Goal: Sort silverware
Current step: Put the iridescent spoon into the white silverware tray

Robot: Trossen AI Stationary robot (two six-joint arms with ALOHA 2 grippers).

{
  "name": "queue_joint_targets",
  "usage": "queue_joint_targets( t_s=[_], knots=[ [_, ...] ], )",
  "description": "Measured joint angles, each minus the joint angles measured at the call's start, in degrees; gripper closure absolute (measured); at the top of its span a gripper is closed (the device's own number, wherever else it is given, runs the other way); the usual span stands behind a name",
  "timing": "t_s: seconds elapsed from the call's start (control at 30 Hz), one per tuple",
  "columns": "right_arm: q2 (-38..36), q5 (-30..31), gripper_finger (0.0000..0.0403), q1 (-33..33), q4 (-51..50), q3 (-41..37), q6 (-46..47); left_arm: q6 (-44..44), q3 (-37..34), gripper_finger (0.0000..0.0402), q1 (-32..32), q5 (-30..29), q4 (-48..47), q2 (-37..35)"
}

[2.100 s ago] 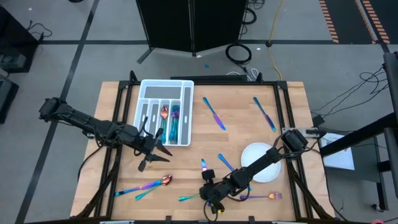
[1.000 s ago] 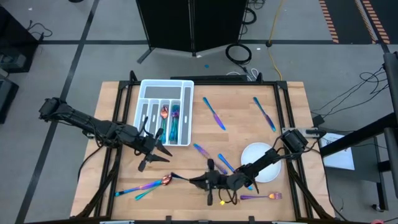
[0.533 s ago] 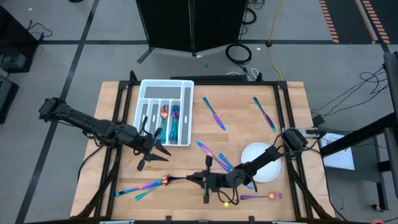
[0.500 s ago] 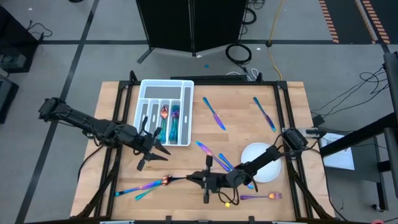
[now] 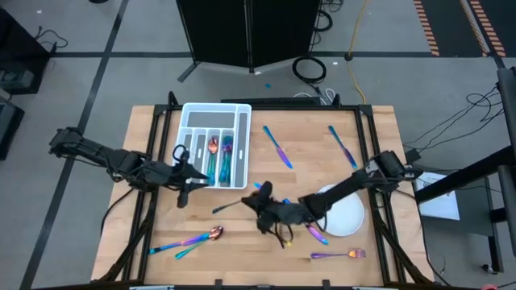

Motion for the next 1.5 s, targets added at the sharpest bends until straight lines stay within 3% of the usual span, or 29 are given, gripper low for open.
queue_joint_targets(
  t_s=[0.13, 0.37, 0.7, 0.97, 1.2, 1.5],
  knots=[
    [-0.40, -7.24, 0.0403, -4.85, -4.20, 0.00, -4.17, -2.00, 0.00, 0.0288, 0.02, -4.15, -3.42, -1.57],
    [-0.40, -24.41, 0.0403, -15.81, -6.70, 1.91, -11.77, -2.06, 0.00, 0.0288, 0.02, -4.75, -3.86, -1.63],
    [1.47, -42.20, 0.0403, -29.44, -30.10, 17.06, -27.07, 1.59, 0.00, 0.0288, 0.01, -8.98, -3.73, -1.58],
    [8.37, -56.93, 0.0403, -34.72, -32.67, 27.91, -35.52, 3.83, 0.04, 0.0288, 0.02, -14.24, -3.64, -1.45],
    [17.79, -58.23, 0.0403, -35.69, -40.21, 39.59, -49.01, -2.26, -0.85, 0.0288, 0.02, -14.20, -4.21, -0.16],
    [27.91, -58.63, 0.0403, -35.33, -58.92, 57.18, -58.86, -6.49, -1.36, 0.0288, 0.02, -14.48, -3.28, 0.85]
  ],
)
